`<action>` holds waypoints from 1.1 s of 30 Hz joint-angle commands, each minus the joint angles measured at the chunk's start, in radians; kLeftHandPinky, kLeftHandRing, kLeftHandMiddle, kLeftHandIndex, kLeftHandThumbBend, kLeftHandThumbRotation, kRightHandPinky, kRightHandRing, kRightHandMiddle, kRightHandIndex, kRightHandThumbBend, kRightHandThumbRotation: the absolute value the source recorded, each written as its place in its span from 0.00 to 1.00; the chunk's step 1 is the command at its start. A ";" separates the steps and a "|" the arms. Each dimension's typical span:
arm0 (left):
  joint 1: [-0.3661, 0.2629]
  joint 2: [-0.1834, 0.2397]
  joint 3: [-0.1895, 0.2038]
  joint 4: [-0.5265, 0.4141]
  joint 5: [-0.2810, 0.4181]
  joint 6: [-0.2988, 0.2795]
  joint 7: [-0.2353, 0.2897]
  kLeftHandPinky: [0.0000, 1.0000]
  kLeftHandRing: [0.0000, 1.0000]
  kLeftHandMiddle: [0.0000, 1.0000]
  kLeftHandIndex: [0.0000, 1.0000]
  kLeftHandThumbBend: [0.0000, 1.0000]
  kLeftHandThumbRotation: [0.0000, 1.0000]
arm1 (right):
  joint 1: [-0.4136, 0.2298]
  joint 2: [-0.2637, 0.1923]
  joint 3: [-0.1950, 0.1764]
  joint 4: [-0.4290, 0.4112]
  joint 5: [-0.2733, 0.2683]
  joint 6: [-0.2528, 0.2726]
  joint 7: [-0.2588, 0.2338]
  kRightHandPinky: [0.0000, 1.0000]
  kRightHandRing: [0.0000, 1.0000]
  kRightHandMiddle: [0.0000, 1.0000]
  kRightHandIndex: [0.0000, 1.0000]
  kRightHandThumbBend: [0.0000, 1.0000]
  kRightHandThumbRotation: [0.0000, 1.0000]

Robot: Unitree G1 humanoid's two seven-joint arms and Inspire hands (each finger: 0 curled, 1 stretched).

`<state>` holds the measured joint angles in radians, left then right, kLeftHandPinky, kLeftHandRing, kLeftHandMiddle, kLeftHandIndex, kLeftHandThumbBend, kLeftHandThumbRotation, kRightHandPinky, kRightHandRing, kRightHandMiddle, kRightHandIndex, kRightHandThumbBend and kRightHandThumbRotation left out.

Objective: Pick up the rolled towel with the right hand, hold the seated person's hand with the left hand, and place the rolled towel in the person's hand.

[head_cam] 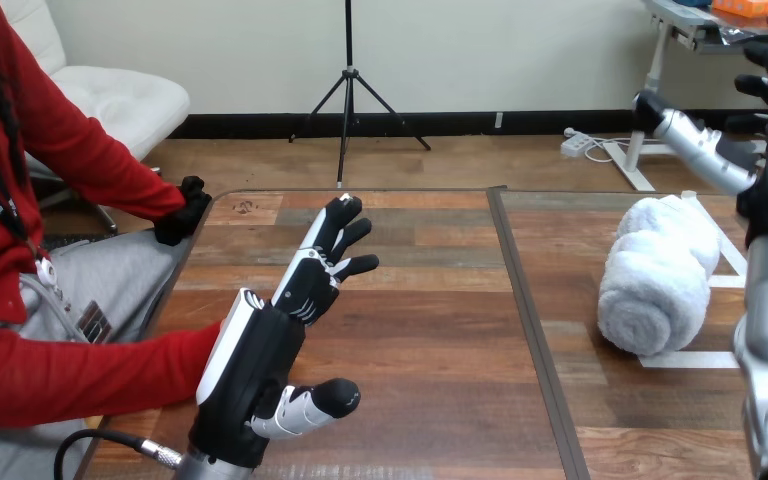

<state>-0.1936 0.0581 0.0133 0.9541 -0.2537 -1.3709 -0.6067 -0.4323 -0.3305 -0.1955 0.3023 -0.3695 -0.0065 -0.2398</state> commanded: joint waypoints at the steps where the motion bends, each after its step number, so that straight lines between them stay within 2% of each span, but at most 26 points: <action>1: -0.048 0.009 0.002 -0.008 0.005 -0.028 0.017 0.85 0.95 0.99 0.99 1.00 0.82 | -0.219 -0.074 0.061 0.102 -0.051 0.073 0.019 0.44 0.58 0.83 0.96 1.00 0.68; 7: -0.043 0.009 -0.003 -0.015 -0.009 -0.026 0.011 0.85 0.95 0.99 0.99 1.00 0.82 | -0.302 -0.088 0.076 0.195 -0.058 0.132 0.038 0.35 0.50 0.73 0.94 1.00 0.70; 8: -0.041 0.009 -0.005 -0.019 -0.013 -0.021 0.009 0.85 0.95 0.99 0.99 1.00 0.81 | -0.315 -0.090 0.078 0.212 -0.057 0.139 0.040 0.31 0.43 0.63 0.94 1.00 0.70; 10: -0.038 0.011 -0.005 -0.023 -0.012 -0.019 0.009 0.85 0.95 0.99 0.99 1.00 0.80 | -0.345 -0.095 0.083 0.251 -0.056 0.150 0.045 0.28 0.39 0.57 0.93 1.00 0.70; 14: -0.032 0.013 -0.004 -0.025 -0.012 -0.018 0.011 0.85 0.95 0.99 0.99 1.00 0.80 | -0.399 -0.109 0.101 0.331 -0.064 0.164 0.053 0.18 0.25 0.36 0.93 1.00 0.69; 17: -0.033 0.014 -0.003 -0.021 -0.012 -0.025 0.011 0.85 0.95 0.99 0.99 1.00 0.79 | -0.443 -0.122 0.119 0.401 -0.076 0.173 0.059 0.11 0.16 0.25 0.93 1.00 0.72; 19: -0.033 0.015 -0.003 -0.019 -0.012 -0.029 0.010 0.85 0.94 0.99 0.99 1.00 0.79 | -0.473 -0.128 0.129 0.451 -0.079 0.179 0.063 0.09 0.14 0.22 0.93 1.00 0.73; 22: -0.027 0.018 -0.008 -0.025 -0.021 -0.024 0.003 0.84 0.94 0.99 0.99 1.00 0.79 | -0.514 -0.137 0.143 0.516 -0.083 0.193 0.071 0.08 0.12 0.21 0.93 1.00 0.74; 25: -0.020 0.020 -0.014 -0.035 -0.034 -0.014 -0.006 0.85 0.95 0.99 0.99 1.00 0.78 | -0.553 -0.144 0.158 0.575 -0.092 0.213 0.083 0.09 0.14 0.24 0.93 1.00 0.76; 26: -0.019 0.020 -0.015 -0.036 -0.037 -0.014 -0.007 0.85 0.95 0.99 0.99 1.00 0.77 | -0.566 -0.146 0.160 0.593 -0.093 0.219 0.087 0.12 0.19 0.30 0.94 1.00 0.77; 31: -0.009 0.025 -0.018 -0.049 -0.042 -0.007 -0.011 0.85 0.95 0.99 0.99 1.00 0.77 | -0.624 -0.158 0.186 0.684 -0.111 0.241 0.107 0.20 0.29 0.43 0.93 1.00 0.80; 33: -0.005 0.026 -0.021 -0.055 -0.047 -0.002 -0.015 0.85 0.95 0.99 0.99 1.00 0.76 | -0.642 -0.162 0.195 0.712 -0.115 0.246 0.114 0.25 0.36 0.49 0.90 1.00 0.82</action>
<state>-0.1657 0.0622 0.0112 0.9538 -0.2662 -1.3709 -0.6101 -0.7631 -0.4020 -0.0716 0.8052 -0.4421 0.2078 -0.1625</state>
